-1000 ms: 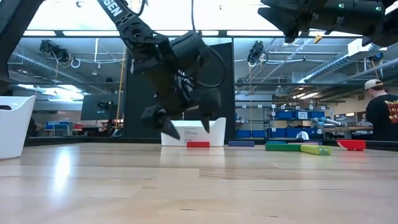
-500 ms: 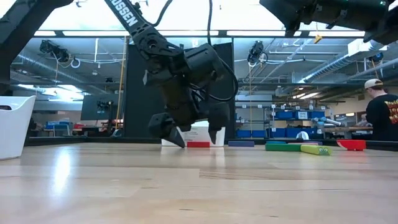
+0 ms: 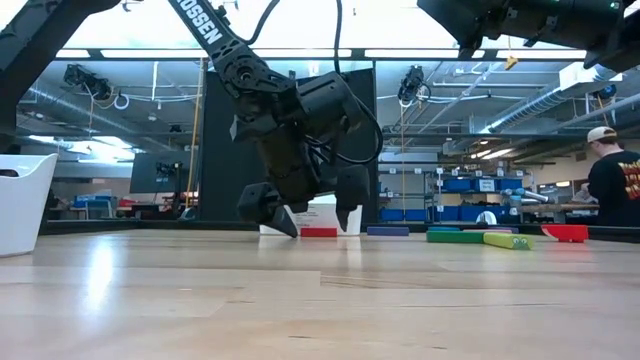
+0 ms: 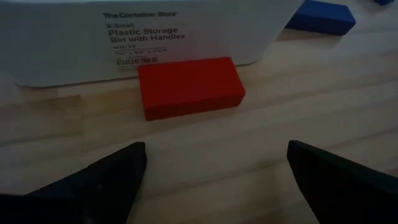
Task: Sort blocks by size
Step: Put the red rectangular block into the bottom white bin
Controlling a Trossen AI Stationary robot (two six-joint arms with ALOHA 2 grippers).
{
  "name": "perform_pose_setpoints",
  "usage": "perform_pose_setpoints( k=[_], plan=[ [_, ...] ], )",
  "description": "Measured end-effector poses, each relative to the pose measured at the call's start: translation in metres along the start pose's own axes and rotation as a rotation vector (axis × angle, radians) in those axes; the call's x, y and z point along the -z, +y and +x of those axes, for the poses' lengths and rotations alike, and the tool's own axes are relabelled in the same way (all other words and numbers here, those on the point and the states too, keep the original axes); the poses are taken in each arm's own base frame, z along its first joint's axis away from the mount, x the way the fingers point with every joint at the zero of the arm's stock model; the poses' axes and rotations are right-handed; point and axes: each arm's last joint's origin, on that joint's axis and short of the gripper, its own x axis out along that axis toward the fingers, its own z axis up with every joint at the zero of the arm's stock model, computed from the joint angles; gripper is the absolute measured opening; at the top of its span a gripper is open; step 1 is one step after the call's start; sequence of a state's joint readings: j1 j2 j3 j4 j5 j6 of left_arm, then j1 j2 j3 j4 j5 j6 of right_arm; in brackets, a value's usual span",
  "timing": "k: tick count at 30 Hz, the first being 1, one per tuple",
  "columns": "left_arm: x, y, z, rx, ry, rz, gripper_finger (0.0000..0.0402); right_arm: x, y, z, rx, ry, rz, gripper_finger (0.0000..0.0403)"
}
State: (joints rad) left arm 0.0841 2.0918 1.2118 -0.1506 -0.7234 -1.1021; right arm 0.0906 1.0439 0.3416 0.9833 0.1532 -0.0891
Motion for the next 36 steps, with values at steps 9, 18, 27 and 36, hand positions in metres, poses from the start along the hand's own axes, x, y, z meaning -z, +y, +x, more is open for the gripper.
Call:
perform_pose_setpoints(
  k=[9,18,27,36],
  plan=[
    [0.0007,0.0012,0.0002,-0.012,0.004,0.031,0.0400,0.0001,0.0000,-0.0001,0.000,0.000,0.005,0.0183],
    [-0.0002,0.0022,0.0015,-0.017,0.002,0.031,0.0400,0.0001,0.0000,-0.0001,0.001,0.001,0.006,0.0183],
    [-0.0047,0.0042,0.0057,-0.023,-0.005,0.022,0.0400,0.0003,0.0000,-0.0001,0.001,0.002,0.007,0.0183],
    [-0.0060,0.0050,0.0099,-0.026,-0.017,0.024,0.0400,0.0004,0.0001,-0.0002,-0.005,0.002,0.007,0.0183]
  ],
)
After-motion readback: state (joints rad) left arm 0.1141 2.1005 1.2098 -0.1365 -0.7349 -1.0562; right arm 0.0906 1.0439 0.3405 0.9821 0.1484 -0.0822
